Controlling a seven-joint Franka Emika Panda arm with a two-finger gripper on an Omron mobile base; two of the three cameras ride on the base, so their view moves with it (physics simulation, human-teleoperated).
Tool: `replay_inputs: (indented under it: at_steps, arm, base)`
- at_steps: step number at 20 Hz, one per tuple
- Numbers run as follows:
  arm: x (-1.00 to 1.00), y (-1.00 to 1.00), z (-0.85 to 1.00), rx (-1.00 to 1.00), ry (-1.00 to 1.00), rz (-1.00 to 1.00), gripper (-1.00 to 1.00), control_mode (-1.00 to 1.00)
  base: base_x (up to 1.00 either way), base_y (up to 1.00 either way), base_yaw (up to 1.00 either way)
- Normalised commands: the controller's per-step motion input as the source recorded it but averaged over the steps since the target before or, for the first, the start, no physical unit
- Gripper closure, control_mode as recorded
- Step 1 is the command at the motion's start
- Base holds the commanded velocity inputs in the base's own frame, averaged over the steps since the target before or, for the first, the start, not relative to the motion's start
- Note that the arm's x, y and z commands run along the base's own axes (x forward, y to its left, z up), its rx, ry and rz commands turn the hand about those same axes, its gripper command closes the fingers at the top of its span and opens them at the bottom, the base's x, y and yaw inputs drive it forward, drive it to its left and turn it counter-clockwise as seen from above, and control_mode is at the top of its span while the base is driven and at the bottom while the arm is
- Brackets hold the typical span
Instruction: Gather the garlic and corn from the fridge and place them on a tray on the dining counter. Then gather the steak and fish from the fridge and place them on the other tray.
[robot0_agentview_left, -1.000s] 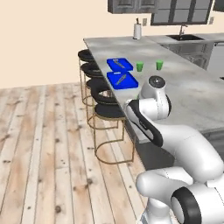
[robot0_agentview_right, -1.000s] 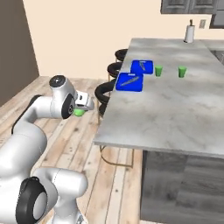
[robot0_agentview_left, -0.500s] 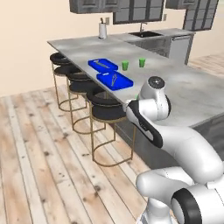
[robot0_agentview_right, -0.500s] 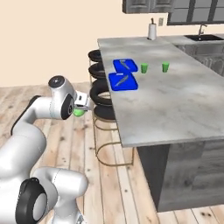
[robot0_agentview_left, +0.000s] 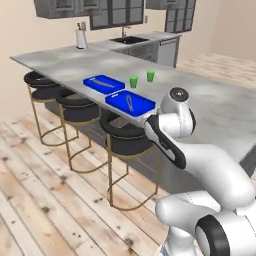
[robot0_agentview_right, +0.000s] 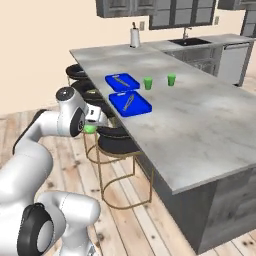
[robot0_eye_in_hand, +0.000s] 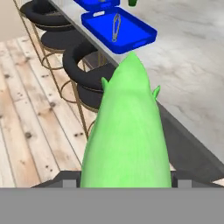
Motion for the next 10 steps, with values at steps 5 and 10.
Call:
replay_inputs:
  at_steps: [5, 10]
  arm:
    - [0.0, 0.0, 0.0, 0.0, 0.0, 0.0, 1.0, 1.0]
    - [0.0, 0.0, 0.0, 0.0, 0.0, 0.0, 1.0, 1.0]
  base:
    - [0.7, 1.0, -0.5]
    - [0.46, 1.0, -0.51]
